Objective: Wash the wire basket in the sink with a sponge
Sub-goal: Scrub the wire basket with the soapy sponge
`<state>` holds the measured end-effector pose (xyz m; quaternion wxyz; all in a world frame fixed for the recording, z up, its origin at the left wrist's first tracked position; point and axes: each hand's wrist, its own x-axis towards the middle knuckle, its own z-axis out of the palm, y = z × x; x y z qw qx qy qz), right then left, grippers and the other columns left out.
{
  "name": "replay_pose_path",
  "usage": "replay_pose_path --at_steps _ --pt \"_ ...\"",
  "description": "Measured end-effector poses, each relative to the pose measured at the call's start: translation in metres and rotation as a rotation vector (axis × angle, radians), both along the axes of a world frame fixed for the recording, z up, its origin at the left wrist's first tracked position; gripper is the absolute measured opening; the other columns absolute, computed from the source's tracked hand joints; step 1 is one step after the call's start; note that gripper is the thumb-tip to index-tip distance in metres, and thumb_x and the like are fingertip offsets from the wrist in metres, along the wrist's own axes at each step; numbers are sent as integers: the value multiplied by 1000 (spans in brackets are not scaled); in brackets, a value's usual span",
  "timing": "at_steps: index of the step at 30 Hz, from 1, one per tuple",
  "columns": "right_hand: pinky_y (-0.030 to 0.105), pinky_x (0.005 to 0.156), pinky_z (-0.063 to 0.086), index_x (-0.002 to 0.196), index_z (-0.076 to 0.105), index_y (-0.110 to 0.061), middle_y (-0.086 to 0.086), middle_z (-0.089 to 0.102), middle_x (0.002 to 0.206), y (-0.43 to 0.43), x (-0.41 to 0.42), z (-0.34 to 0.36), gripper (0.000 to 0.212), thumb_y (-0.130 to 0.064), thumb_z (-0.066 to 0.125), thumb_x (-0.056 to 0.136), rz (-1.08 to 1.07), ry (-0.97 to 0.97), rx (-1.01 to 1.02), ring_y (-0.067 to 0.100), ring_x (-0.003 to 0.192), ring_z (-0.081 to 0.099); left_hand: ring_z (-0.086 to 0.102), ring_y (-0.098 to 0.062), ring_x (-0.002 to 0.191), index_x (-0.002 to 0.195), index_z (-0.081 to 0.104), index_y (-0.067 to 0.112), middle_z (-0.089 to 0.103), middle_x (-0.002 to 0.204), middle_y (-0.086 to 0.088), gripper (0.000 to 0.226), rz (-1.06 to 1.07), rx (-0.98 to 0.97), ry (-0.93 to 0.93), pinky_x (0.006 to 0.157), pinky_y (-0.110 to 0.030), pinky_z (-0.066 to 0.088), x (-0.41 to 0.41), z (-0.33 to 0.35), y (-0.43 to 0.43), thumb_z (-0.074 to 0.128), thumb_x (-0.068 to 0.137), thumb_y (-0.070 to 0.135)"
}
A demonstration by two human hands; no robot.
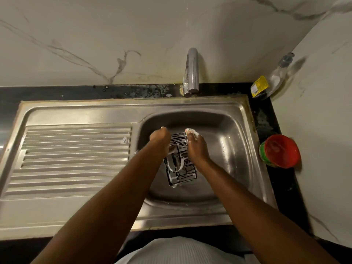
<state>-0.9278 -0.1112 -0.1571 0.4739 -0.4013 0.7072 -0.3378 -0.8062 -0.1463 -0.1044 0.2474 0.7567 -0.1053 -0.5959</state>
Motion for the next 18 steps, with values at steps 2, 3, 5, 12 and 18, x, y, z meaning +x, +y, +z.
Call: replay_pose_path --at_steps 2,3,5,12,18 --pt "33 106 48 135 64 -10 6 69 131 -6 0 2 38 -31 49 107 -23 -3 16 21 123 62 64 -26 83 123 60 3 63 105 -15 31 39 53 38 66 -34 60 1 0 4 43 108 25" --pt "31 104 48 135 65 -10 5 69 130 -8 -1 1 39 -33 51 107 -28 -10 16 20 123 63 68 -27 85 121 60 3 66 108 -17 34 18 61 60 67 -34 62 2 -2 6 40 108 27" --pt "26 97 47 134 66 -10 6 70 128 -11 -4 -1 38 -34 53 106 -30 -23 22 20 120 64 74 -28 81 120 61 1 72 112 -18 37 -29 65 109 46 -26 56 1 2 11 36 109 26" --pt "3 75 48 131 67 -11 2 74 117 -28 -36 18 38 -36 58 105 -66 -46 -95 11 106 70 68 -22 56 91 67 3 73 88 -21 45 -288 -240 73 52 -24 52 -4 5 22 40 110 33" --pt "28 81 52 127 67 -9 2 70 112 -19 -31 24 34 -31 47 108 263 206 -128 20 104 68 60 -19 63 79 67 2 68 72 -15 69 -523 -591 -85 62 -35 48 4 -25 38 40 108 58"
